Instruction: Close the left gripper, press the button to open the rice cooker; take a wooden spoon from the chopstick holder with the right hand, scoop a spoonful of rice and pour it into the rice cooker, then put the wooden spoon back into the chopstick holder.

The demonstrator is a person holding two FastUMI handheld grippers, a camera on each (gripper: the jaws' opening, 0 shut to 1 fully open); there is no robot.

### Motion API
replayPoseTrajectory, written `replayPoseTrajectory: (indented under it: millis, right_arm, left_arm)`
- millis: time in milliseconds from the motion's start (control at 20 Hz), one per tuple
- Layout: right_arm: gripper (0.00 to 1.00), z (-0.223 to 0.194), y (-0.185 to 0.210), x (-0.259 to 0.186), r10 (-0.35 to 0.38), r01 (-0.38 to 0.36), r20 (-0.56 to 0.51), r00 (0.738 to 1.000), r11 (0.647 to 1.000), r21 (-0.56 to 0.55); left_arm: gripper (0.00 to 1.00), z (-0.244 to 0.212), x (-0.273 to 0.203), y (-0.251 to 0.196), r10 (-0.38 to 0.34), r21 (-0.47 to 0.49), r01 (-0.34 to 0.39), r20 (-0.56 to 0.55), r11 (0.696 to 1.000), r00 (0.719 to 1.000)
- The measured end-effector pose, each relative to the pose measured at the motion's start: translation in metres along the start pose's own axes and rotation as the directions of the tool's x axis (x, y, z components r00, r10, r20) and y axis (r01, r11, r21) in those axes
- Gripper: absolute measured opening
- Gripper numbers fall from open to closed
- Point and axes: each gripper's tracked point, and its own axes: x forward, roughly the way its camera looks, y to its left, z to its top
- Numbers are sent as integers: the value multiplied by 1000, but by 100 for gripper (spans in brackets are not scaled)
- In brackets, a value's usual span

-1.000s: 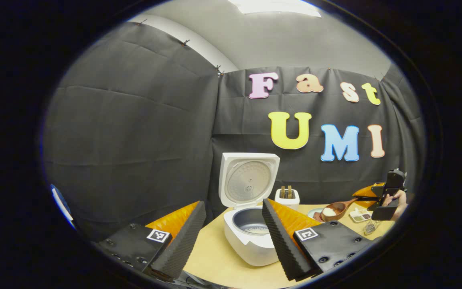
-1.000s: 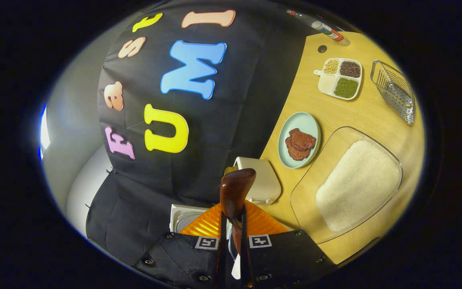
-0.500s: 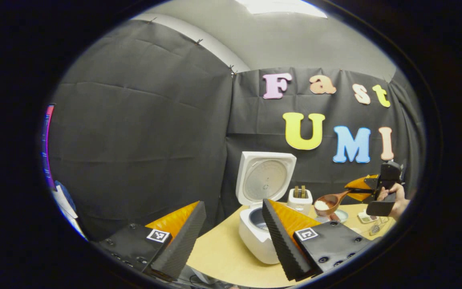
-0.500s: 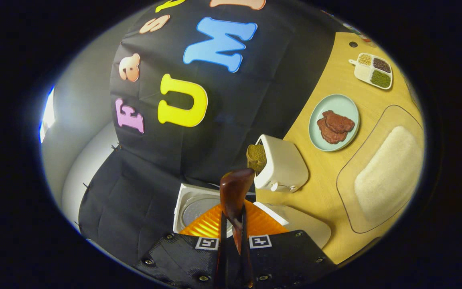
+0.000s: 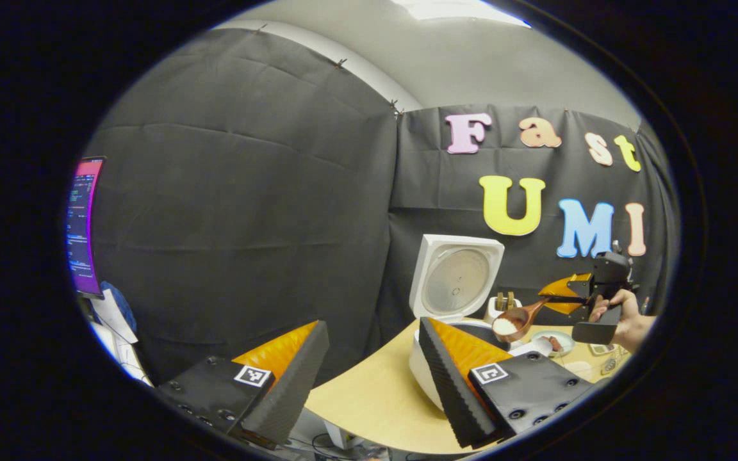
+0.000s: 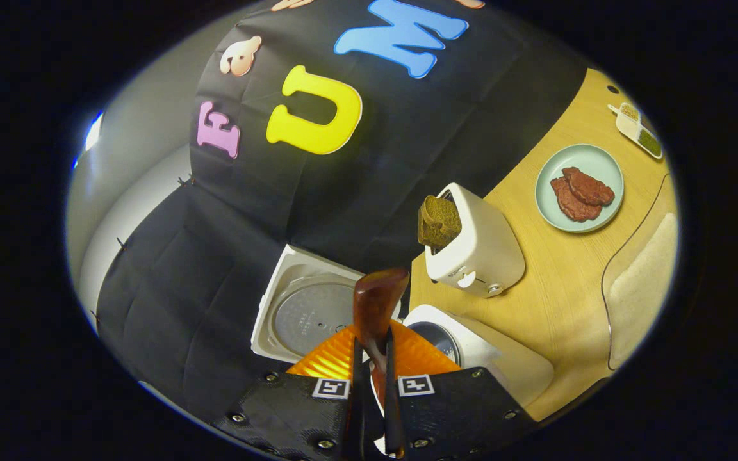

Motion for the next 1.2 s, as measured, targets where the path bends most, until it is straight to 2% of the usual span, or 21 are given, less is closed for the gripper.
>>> replayPoseTrajectory:
  millis: [150,250,500,650,850,950,1050,1100,1200]
  right_arm:
    - [13,-18,-2,20,-34,30,-32,999,993,-118]
    - [13,-30,-3,29,-53,40,-53,997,975,-220]
    - [13,-55,6,48,-63,18,-94,994,910,-414]
    - [13,-58,10,49,-78,23,-84,993,851,-525]
    - [13,-59,14,47,-83,27,-55,995,757,-653]
    - [13,-60,21,44,-68,17,-42,997,692,-722]
    - [13,-59,35,38,-31,4,-19,999,616,-788]
    - [13,-60,42,36,-8,-3,-9,1000,570,-821]
    - [13,-63,57,31,30,-7,8,1000,459,-888]
  left_arm:
    - [99,-4,2,10,30,-5,-30,-8,1000,1000]
    - [98,-5,-10,26,49,-5,-49,-14,999,999]
    - [97,-10,-14,39,89,-14,-90,-23,996,996]
    - [96,-12,-16,41,100,-25,-100,-26,995,995]
    - [98,-13,-17,39,100,-20,-100,-29,995,995]
    - [100,-12,-18,35,93,-25,-93,-27,995,995]
    - [96,-13,-15,31,86,-22,-87,-24,996,996]
    - [97,-12,-14,29,82,-21,-83,-24,996,996]
    - [100,-11,-13,25,74,-21,-75,-24,997,997]
